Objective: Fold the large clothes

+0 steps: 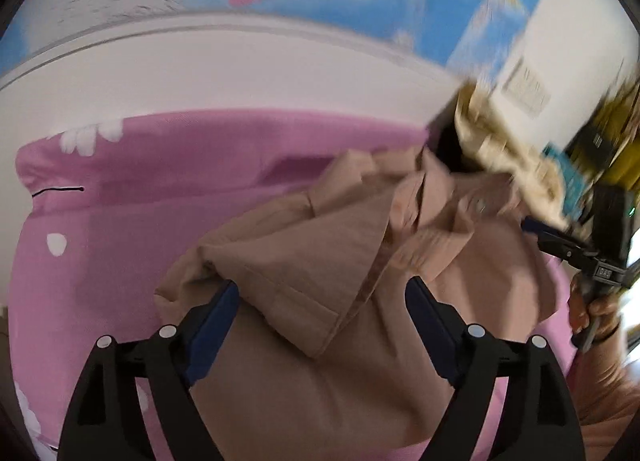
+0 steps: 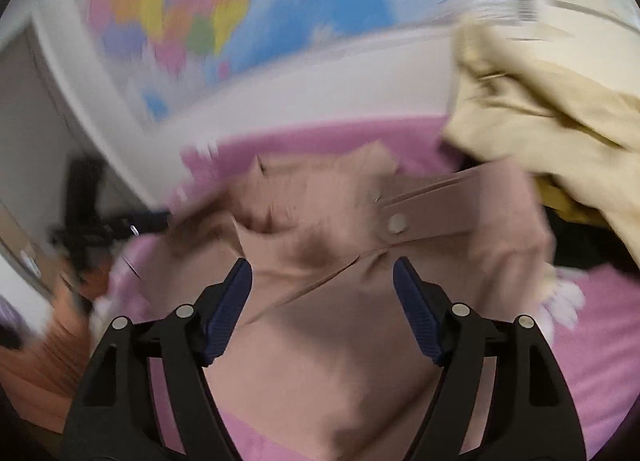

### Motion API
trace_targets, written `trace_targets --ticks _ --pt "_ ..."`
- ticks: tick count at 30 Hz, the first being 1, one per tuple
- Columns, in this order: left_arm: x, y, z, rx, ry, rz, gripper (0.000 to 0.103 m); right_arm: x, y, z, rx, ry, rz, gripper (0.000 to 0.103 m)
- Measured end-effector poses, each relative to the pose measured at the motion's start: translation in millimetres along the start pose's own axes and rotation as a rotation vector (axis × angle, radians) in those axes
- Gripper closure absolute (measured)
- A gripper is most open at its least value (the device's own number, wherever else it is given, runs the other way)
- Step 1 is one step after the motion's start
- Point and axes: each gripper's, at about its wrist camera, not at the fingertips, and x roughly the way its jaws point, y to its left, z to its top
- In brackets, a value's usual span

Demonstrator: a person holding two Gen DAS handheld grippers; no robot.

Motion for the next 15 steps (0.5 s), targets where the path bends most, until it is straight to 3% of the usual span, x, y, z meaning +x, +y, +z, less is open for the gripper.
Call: trace_targets --ticks 3,4,6,7,9,10,11,15 --pt "25 -8 6 0.009 0.047 0.096 0.024 46 20 3 -0.102 0.083 -0.083 0.03" --pt "34 -8 8 0.007 0.062 0.132 0.033 61 24 5 -0.124 0.105 -0.129 0.03" --pt "42 -3 15 -0.011 0.066 0.134 0.043 77 25 8 -0.128 0.135 -0.154 0.035" --pt "43 0 20 -0.029 0.061 0.136 0.056 84 27 10 -0.146 0.142 -0.176 0.042" --pt "42 7 29 -0.059 0.059 0.15 0.07 89 23 10 -0.173 0.151 -0.22 0.087" --pt "40 12 33 -0.076 0.055 0.148 0.071 92 20 12 -0.173 0.158 -0.216 0.095" --pt "37 18 39 -0.105 0.046 0.132 0.071 91 18 15 -0.162 0.154 -0.199 0.099" --pt "25 41 55 -0.201 -0.013 0.115 0.073 75 11 29 -0.149 0.068 -0.215 0.1"
